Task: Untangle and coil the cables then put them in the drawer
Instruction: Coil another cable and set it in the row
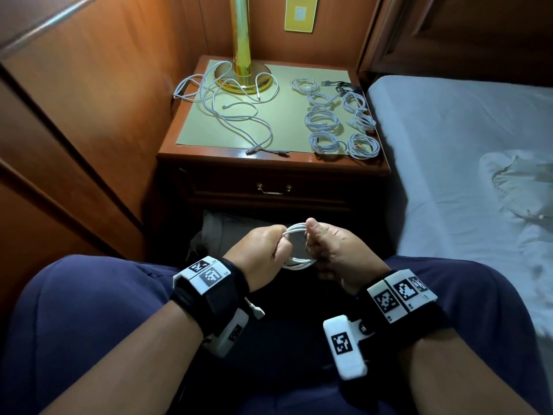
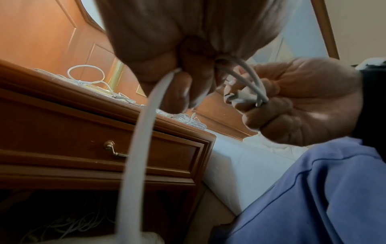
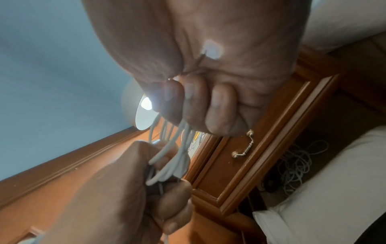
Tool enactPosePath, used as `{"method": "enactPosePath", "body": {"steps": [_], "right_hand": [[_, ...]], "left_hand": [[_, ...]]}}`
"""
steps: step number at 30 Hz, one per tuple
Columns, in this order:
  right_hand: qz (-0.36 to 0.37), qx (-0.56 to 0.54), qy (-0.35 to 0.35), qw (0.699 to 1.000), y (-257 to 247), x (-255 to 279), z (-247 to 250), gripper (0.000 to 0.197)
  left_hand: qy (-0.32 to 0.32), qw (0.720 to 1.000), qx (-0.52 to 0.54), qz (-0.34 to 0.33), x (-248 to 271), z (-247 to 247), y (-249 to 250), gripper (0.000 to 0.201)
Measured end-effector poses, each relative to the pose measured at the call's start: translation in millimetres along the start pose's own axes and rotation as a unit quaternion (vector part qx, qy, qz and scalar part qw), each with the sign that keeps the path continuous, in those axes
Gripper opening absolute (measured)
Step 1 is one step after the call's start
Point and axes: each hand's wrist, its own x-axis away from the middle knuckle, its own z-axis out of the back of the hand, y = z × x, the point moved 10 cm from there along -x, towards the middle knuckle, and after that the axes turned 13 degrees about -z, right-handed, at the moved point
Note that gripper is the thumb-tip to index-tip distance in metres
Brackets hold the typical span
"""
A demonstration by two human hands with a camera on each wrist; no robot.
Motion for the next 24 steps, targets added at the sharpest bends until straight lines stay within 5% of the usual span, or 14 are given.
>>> {"method": "enactPosePath", "body": {"steps": [8,14,17,21,24], "right_hand": [[0.077,0.043,0.020,0.996,-14,5,-5,0.021],[0.164,0.104,0.108,0.975,-58,4,4,0.037],[0.165,0.072,0.133,0.975,-84,-6,13,0.042],[0.129,-0.026,0.101,0.986,-110,-22,14,0.044],[0.098,-0.059,0.096,0.989,-126,-38,19,0.043]], "left_hand": [[0.019,1.000,-0.003,0.001,-2,11,0,0.031],[0.093,0.995,0.005,-0.038,-16,45,11,0.018],[0.154,0.987,-0.017,-0.050,-36,72,16,0.006],[0.161,0.985,-0.029,-0.050,-73,85,18,0.019],[0.192,0.974,0.115,-0.030,-98,87,1,0.031]]}}
